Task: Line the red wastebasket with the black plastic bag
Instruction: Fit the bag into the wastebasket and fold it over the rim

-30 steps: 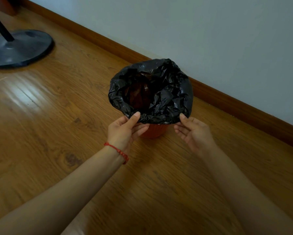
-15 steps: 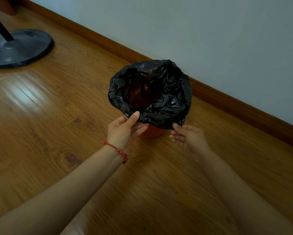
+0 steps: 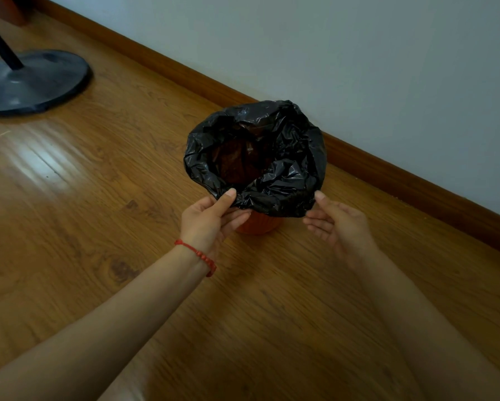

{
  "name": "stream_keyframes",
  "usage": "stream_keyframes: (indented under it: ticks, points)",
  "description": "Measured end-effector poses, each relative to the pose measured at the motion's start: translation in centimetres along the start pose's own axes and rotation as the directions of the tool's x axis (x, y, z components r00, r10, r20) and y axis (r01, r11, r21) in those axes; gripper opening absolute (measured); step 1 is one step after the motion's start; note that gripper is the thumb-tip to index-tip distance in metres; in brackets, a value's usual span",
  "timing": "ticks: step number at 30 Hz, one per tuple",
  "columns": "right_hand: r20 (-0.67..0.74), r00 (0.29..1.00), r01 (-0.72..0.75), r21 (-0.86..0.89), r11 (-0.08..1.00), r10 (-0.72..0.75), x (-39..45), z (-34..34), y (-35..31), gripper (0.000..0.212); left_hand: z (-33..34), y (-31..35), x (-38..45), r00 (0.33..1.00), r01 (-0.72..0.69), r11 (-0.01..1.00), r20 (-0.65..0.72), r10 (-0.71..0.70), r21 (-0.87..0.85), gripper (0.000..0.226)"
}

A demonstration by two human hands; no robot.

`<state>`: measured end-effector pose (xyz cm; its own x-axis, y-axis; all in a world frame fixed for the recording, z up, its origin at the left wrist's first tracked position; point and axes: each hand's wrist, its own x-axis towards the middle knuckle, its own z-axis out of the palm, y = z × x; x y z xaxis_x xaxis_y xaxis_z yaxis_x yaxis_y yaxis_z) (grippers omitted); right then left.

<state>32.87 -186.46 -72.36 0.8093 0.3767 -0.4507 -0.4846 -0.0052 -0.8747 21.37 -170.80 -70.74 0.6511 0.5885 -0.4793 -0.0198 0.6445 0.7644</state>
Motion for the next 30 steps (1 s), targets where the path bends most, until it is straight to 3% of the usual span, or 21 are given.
stream_keyframes:
  ticks: [7, 10, 13, 16, 21, 26, 30]
  points:
    - [0.073, 0.991, -0.109, -0.036, 0.993, 0.111, 0.2, 1.3, -0.9, 0.051, -0.2, 0.1, 0.1, 1.000, -0.002, 1.000, 0.012, 0.002, 0.031, 0.005]
    - [0.078, 0.991, -0.097, -0.142, 0.985, 0.109, 0.3, 1.7, -1.5, 0.059, -0.3, 0.1, 0.1, 1.000, -0.001, 0.999, 0.012, 0.000, 0.033, 0.005]
    - [0.049, 0.996, -0.054, -0.297, 0.953, 0.072, 0.5, 2.0, -2.0, 0.058, -0.3, 0.1, 0.1, 1.000, 0.001, 0.999, 0.016, -0.001, 0.035, 0.005]
    - [0.034, 0.999, -0.015, -0.383, 0.923, 0.031, 0.6, 2.2, -2.2, 0.044, -0.3, 0.1, 0.2, 1.000, -0.002, 0.999, 0.027, 0.001, 0.038, 0.006]
    - [0.087, 0.996, 0.005, -0.199, 0.980, 0.012, 0.6, 2.7, -2.3, 0.013, -0.6, 0.4, 0.5, 1.000, 0.002, 0.999, 0.025, -0.003, 0.051, 0.008]
    - [0.173, 0.984, -0.050, -0.006, 0.999, 0.051, 0.4, 3.1, -1.5, 0.009, -0.8, 0.8, 0.5, 0.997, -0.018, 0.999, -0.077, 0.021, 0.046, 0.029]
    - [0.171, 0.985, -0.038, 0.045, 0.998, 0.029, 0.3, 3.5, -0.7, 0.011, -0.5, -0.7, -1.7, 0.984, 0.060, 0.989, -0.173, -0.037, 0.132, 0.047]
